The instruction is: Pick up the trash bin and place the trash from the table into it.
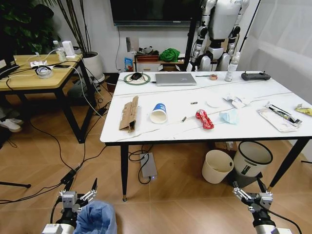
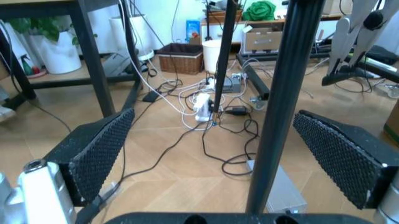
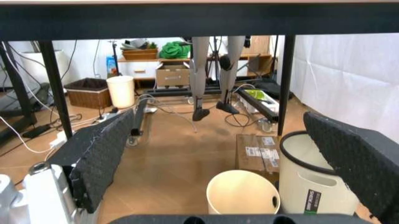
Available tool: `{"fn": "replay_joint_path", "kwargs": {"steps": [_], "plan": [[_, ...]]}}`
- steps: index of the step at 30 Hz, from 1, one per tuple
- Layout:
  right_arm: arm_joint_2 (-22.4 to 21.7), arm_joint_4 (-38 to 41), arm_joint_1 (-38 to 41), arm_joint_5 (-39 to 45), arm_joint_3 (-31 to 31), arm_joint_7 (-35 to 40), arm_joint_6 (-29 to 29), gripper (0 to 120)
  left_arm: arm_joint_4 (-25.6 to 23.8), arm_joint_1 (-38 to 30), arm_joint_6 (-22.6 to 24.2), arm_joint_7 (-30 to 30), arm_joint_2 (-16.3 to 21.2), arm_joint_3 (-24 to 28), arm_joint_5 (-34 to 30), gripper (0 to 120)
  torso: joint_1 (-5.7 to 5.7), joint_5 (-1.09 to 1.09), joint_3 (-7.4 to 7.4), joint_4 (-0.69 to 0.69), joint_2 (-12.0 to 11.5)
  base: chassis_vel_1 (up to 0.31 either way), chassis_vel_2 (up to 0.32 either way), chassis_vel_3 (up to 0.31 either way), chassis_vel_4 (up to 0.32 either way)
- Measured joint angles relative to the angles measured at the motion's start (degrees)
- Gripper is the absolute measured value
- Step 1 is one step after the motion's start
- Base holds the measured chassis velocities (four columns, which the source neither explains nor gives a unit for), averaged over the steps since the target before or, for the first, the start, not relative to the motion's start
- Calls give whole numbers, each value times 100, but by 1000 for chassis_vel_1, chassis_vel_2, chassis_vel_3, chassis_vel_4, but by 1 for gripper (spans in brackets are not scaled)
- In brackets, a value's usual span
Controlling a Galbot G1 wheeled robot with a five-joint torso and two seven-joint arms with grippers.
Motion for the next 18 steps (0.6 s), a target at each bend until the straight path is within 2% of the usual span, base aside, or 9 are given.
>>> {"fn": "replay_joint_path", "kwargs": {"steps": [2, 18], "plan": [[5, 44, -19, 0, 3, 0, 2, 100, 1, 49, -11, 2, -9, 6, 24, 100, -53, 0, -66, 0, -120, 0, 0, 0, 0], [4, 107, -91, 4, 34, 3, 66, 100, -6, 68, -36, 10, -30, 28, 62, 100, -227, 0, -311, 0, -536, 0, 0, 0, 0]]}}
